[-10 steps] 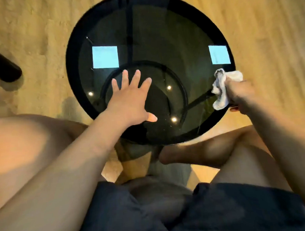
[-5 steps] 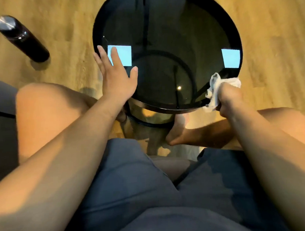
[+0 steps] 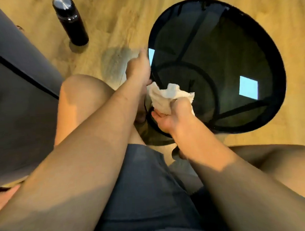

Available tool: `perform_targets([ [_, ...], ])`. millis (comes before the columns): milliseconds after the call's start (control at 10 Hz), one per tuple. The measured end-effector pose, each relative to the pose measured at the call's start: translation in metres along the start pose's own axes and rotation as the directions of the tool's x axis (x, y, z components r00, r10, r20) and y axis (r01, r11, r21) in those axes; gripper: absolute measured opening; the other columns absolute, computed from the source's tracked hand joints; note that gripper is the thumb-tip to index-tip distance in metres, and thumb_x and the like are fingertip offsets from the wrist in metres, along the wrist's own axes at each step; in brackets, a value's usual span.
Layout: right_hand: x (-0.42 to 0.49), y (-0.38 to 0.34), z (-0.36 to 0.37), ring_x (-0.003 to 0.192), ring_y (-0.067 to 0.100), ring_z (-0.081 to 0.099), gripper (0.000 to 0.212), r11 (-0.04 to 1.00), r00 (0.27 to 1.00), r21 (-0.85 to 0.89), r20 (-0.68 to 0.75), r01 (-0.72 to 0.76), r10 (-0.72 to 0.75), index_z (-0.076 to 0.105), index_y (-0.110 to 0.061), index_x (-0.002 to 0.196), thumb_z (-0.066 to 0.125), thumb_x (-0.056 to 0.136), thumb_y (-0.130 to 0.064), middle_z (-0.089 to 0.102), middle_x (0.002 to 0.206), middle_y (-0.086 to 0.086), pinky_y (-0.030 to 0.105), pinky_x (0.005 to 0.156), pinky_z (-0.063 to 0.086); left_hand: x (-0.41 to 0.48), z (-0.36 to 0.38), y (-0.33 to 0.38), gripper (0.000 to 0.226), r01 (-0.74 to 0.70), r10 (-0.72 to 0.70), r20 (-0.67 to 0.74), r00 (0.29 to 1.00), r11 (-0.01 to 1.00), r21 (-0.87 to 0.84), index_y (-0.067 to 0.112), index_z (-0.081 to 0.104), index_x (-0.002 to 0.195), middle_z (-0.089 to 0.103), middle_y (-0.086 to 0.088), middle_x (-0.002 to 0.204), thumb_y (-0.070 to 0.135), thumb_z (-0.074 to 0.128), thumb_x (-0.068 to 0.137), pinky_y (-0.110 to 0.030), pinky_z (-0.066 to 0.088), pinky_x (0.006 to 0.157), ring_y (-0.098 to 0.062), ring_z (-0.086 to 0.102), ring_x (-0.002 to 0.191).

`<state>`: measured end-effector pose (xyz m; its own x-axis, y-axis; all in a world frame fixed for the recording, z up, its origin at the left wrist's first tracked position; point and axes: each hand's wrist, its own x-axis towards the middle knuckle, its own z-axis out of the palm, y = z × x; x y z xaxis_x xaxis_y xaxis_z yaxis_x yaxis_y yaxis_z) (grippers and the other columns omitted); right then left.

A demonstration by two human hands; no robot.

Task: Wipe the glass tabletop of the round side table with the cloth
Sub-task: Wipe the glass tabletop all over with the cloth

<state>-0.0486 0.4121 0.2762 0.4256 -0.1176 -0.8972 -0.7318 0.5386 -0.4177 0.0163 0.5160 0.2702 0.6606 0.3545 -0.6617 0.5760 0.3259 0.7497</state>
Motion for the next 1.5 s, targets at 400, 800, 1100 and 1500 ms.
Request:
perform_targets([
  [400, -0.012, -0.031, 0.13, 0.073, 0.018, 0.06, 0.015, 0.832, 0.964, -0.487, 0.133, 0.266, -0.23, 0.06, -0.008, 0.107, 0.059, 0.092, -0.008, 0.064, 0.103, 0.017, 0.026, 0.061, 0.052, 0.037, -0.025, 0.041, 0.03, -0.297, 0.278, -0.286, 0.917, 0.955, -0.024, 0.015, 0.066, 0.082, 0.071, -0.013, 0.102, 0.036, 0.049, 0.096, -0.042, 0.05, 0.093, -0.031, 0.065, 0.101],
  [800, -0.008, -0.022, -0.003, 0.108, 0.045, 0.062, 0.031, 0.893, 0.956, 0.346, 0.142, -0.29, 0.256, 0.056, -0.003, 0.122, 0.06, 0.092, -0.009, 0.063, 0.119, 0.025, 0.057, 0.095, 0.05, 0.004, -0.013, 0.009, 0.03, -0.497, 0.556, 0.024, 0.831, 0.722, 0.481, 0.02, 0.062, 0.109, 0.067, 0.0, 0.107, 0.039, 0.042, 0.099, -0.033, 0.049, 0.086, -0.018, 0.061, 0.102],
  [1100, 0.008, -0.079, -0.168, 0.087, 0.03, 0.068, 0.02, 0.989, 0.955, 0.116, -0.273, -0.09, 0.119, 0.061, -0.005, 0.1, 0.056, 0.08, -0.005, 0.065, 0.094, 0.01, 0.043, 0.078, 0.055, -0.026, 0.061, -0.053, 0.051, -0.781, 0.466, 0.748, 0.473, -0.171, 0.601, 0.023, 0.039, 0.146, 0.031, -0.002, 0.159, 0.047, 0.035, 0.101, -0.056, -0.002, 0.12, -0.021, 0.011, 0.151],
  [1500, 0.076, -0.259, -0.227, 0.061, 0.024, 0.055, 0.012, 0.733, 0.787, -0.585, -0.243, 0.347, -0.567, 0.054, -0.009, 0.079, 0.049, 0.084, 0.0, 0.055, 0.076, 0.011, 0.021, 0.047, 0.041, -0.02, 0.069, -0.075, 0.063, -0.683, 0.34, 0.848, 0.407, -0.503, 0.53, 0.021, 0.039, 0.148, 0.027, -0.014, 0.159, 0.054, 0.027, 0.095, -0.063, 0.002, 0.118, -0.032, 0.014, 0.15],
])
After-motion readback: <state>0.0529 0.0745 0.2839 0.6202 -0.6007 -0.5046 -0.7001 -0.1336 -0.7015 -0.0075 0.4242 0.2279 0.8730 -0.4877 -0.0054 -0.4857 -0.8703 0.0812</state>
